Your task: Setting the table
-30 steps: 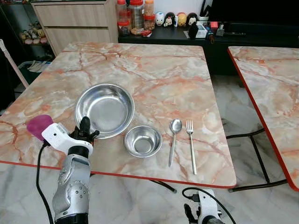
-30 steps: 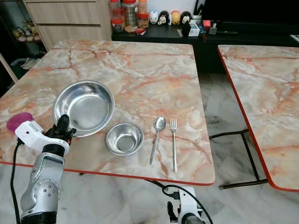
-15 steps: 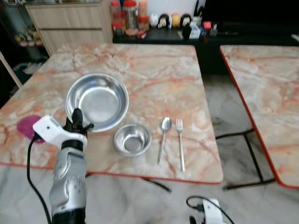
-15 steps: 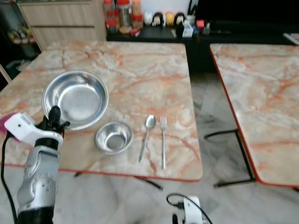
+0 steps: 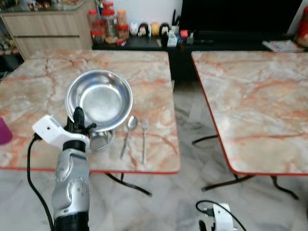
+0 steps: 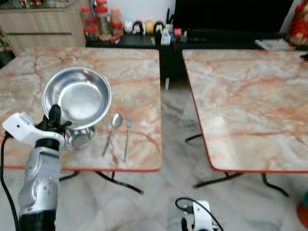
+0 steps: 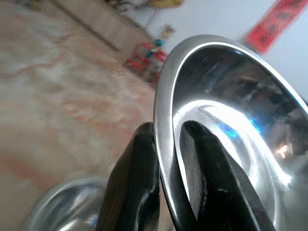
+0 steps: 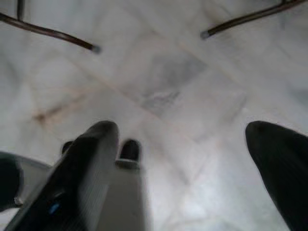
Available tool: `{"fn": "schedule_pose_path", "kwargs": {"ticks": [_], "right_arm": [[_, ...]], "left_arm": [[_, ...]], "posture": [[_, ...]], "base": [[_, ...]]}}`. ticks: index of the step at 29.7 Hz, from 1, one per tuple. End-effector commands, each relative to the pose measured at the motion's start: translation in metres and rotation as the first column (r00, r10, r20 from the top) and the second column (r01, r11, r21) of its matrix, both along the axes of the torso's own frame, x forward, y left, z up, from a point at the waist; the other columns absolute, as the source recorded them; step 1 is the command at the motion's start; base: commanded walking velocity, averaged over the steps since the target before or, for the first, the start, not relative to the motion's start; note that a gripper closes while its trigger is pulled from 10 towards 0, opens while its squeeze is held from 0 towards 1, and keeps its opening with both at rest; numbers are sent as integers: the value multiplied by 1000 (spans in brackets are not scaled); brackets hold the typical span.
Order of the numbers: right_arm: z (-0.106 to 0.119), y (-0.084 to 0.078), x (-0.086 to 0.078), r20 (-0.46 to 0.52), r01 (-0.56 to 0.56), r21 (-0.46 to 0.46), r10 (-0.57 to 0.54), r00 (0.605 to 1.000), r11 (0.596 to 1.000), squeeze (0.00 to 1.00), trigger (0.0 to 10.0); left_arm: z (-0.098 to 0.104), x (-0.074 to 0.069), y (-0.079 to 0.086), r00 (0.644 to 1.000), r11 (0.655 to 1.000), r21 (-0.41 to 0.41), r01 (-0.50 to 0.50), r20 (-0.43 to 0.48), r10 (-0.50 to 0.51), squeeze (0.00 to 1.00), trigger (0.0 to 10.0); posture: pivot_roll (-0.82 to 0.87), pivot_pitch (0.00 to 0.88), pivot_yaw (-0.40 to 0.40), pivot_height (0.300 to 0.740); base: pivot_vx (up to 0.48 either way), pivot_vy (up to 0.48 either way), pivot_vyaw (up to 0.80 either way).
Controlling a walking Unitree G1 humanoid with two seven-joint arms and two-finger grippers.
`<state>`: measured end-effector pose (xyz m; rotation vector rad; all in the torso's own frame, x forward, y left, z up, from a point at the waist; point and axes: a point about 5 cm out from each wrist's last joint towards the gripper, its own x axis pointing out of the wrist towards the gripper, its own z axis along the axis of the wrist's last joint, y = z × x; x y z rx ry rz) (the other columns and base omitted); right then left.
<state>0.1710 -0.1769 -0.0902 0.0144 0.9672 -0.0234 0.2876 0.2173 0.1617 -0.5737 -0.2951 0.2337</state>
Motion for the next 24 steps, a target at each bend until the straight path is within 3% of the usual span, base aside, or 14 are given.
{"fn": "schedule_pose_path", "kwargs": {"ticks": [1,20,24], "right_arm": [[0,-3,-2,-1,13,2,-13,1000,1000,0,10000],[1,-2,0,16,4,12,-4,1000,1000,0,10000],[1,-2,1,19,1,12,-2,1000,1000,0,10000]], "left_arm": [[9,2,-4,999,1000,3,7,42,-7,0,10000],[-3,5,-13,999,999,1,39,-6,-39,0,10000],[-3,6,-14,999,999,4,42,-8,-42,0,10000]], "posture": [[91,47,-3,740],[75,28,2,740],[74,38,1,740]], "base": [[0,-480,0],[0,-480,0],[0,0,0]]}}
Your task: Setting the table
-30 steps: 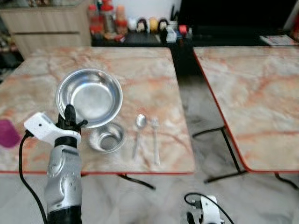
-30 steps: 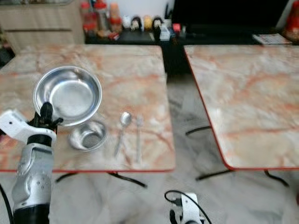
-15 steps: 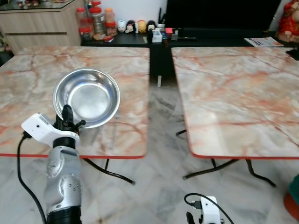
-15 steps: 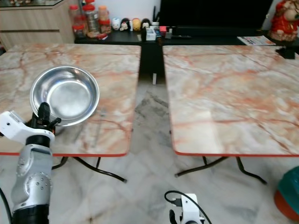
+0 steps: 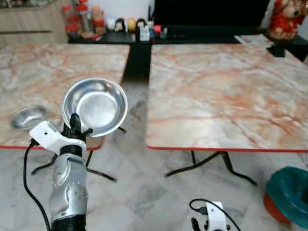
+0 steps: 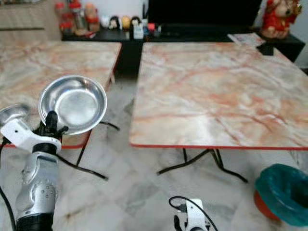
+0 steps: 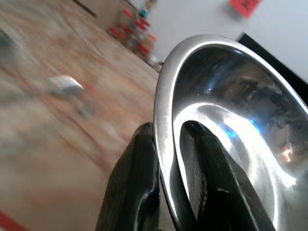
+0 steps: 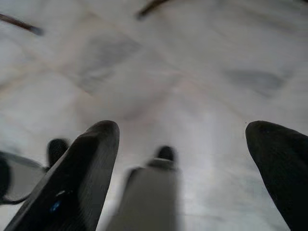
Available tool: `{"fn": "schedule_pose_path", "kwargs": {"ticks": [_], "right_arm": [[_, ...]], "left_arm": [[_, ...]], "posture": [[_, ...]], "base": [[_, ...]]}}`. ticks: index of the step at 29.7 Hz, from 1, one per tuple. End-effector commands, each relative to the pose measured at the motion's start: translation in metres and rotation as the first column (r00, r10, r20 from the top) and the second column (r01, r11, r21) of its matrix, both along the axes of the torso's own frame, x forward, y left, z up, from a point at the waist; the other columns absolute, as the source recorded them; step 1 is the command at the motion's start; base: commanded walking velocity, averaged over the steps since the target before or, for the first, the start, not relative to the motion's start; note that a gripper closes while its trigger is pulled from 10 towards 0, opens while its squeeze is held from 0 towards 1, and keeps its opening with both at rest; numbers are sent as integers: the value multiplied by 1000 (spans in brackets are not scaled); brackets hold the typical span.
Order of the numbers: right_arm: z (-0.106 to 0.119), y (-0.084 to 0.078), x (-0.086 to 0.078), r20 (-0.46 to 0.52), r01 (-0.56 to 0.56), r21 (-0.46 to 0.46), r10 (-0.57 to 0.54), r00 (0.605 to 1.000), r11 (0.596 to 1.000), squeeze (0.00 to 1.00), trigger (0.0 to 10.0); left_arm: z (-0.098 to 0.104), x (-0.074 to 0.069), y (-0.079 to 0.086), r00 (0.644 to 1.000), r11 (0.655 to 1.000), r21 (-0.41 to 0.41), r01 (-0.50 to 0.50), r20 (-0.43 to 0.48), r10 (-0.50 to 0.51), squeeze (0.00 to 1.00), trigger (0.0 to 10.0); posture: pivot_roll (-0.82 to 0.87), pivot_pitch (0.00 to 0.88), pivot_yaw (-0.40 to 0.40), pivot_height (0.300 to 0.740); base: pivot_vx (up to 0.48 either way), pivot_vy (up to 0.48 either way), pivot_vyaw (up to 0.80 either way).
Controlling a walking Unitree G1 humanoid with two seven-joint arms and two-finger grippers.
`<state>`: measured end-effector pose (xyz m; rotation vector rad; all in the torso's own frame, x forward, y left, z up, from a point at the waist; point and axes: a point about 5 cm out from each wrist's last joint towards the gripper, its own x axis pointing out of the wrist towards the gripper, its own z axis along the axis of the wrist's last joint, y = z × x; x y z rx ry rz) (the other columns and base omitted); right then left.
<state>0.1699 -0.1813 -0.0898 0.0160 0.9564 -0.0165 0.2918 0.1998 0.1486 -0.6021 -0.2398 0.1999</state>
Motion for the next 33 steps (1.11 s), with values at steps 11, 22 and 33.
{"fn": "schedule_pose_path", "kwargs": {"ticks": [11,22,33], "right_arm": [[2,4,4,18,9,11,-9,1000,1000,0,10000],[2,4,6,24,15,12,-15,1000,1000,0,10000],[3,6,7,24,10,17,-11,1000,1000,0,10000]], "left_arm": [[6,1,4,1000,999,36,-17,19,17,0,10000],[-1,-2,6,1000,998,60,-24,-14,25,0,10000],[-10,-9,2,998,988,156,10,-60,-1,0,10000]], "posture": [[74,50,2,740],[71,59,3,740],[85,65,1,740]], "base": [[0,-393,0],[0,-456,0],[25,0,0]]}}
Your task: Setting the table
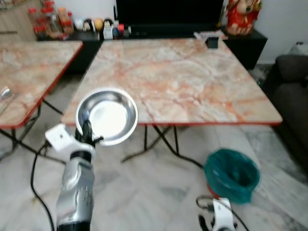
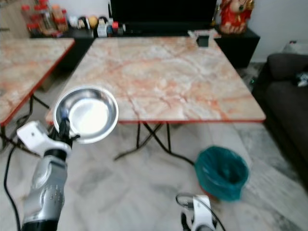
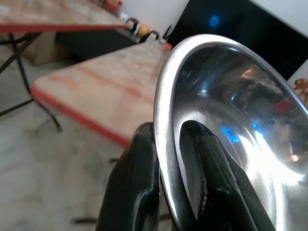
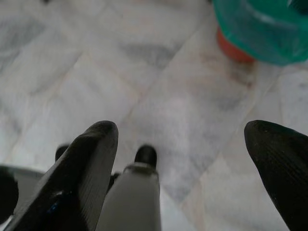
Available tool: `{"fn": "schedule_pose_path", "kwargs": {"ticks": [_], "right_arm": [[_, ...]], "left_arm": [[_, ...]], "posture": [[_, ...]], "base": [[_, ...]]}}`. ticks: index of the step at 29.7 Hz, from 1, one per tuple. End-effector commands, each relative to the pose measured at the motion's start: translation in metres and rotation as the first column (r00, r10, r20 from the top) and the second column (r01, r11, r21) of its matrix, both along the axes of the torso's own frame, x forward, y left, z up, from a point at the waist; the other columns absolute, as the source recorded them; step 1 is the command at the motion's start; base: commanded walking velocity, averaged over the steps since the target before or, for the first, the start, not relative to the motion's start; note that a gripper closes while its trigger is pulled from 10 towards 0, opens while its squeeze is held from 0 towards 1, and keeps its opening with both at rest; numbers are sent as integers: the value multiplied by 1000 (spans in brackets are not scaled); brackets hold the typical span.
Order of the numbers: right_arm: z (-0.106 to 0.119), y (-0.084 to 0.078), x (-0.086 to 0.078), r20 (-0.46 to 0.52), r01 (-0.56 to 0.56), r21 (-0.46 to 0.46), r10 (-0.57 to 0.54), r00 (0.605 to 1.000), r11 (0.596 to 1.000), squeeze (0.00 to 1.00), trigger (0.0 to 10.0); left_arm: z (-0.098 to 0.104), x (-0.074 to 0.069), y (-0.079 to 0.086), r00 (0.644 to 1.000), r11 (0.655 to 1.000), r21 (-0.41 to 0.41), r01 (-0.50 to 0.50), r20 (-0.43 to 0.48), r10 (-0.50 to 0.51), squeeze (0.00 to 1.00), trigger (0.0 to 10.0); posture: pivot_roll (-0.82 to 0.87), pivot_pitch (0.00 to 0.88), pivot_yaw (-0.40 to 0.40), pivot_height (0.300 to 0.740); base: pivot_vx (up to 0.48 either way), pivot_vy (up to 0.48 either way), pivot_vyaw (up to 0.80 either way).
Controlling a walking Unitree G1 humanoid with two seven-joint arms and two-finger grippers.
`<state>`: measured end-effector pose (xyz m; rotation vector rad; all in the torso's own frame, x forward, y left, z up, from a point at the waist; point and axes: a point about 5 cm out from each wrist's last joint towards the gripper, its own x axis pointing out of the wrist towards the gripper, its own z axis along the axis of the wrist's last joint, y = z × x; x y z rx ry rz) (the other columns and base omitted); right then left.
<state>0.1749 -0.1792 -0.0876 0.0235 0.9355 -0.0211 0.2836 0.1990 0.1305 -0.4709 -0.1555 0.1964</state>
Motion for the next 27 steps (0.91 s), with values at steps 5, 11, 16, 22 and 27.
{"fn": "schedule_pose_path", "kwargs": {"ticks": [5,11,16,22,27], "right_arm": [[1,6,2,13,14,25,-15,1000,1000,0,10000],[1,6,3,14,11,23,-11,1000,1000,0,10000],[1,3,2,13,14,16,-15,1000,1000,0,10000],[1,2,3,17,12,16,-12,1000,1000,0,10000],[1,3,3,15,4,14,-4,1000,1000,0,10000]], "left_arm": [[10,0,2,999,999,50,6,38,-8,0,10000],[10,0,1,999,998,59,13,41,-15,0,10000],[11,1,-1,999,998,60,20,46,-23,0,10000],[12,2,0,999,998,62,20,48,-23,0,10000],[13,2,1,998,998,64,19,53,-22,0,10000]], "posture": [[87,65,3,740],[80,64,4,740],[75,64,3,740],[76,61,0,740],[77,57,0,740]], "base": [[405,0,0],[453,0,0],[454,0,0],[457,0,0],[456,0,0]]}}
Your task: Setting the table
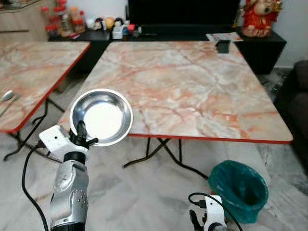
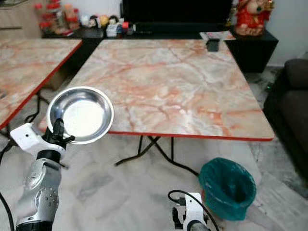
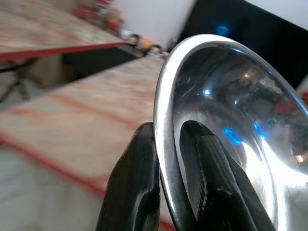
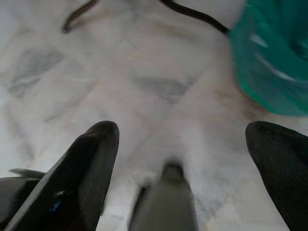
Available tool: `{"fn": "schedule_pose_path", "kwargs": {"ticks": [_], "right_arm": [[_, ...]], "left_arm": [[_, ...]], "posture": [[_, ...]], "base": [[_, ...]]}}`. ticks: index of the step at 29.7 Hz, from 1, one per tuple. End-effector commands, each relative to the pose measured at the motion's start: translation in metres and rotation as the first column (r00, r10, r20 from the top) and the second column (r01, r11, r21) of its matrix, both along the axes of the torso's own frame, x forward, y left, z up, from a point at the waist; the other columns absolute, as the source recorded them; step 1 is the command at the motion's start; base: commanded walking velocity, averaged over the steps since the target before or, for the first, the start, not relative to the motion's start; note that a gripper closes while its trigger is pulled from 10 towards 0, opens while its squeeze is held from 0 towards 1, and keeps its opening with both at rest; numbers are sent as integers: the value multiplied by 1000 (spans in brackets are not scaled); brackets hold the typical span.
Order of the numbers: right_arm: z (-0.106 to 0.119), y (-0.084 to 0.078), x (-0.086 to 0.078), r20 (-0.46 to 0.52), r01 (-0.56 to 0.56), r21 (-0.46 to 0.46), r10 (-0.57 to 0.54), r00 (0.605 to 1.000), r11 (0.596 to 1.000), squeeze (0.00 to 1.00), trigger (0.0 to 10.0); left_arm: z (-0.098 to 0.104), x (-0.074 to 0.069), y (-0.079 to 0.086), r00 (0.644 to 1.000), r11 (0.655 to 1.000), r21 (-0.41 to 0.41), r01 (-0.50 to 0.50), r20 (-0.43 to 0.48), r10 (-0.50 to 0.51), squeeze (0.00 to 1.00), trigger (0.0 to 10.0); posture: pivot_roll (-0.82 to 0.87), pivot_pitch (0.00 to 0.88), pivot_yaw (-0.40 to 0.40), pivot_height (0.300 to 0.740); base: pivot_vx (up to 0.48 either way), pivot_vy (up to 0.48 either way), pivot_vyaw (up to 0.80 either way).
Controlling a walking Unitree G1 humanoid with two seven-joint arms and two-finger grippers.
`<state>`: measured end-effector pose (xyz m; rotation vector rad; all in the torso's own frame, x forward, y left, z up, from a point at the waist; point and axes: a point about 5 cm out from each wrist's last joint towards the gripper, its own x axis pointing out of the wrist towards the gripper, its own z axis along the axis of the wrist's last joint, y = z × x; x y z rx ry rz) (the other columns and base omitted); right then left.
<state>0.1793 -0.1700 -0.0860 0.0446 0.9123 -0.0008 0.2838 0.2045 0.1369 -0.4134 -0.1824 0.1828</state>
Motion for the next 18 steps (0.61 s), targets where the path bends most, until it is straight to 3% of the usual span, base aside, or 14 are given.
{"fn": "schedule_pose_path", "kwargs": {"ticks": [1,18], "right_arm": [[0,-7,-1,-8,11,-13,-11,1000,1000,0,10000],[-2,-3,-4,-13,19,-4,-19,1000,1000,0,10000]], "left_arm": [[6,2,-5,999,1000,4,18,30,-18,0,10000],[11,4,-3,998,999,4,41,45,-41,0,10000]], "posture": [[77,57,0,740],[76,63,13,740]], "base": [[454,0,0],[458,0,0]]}}
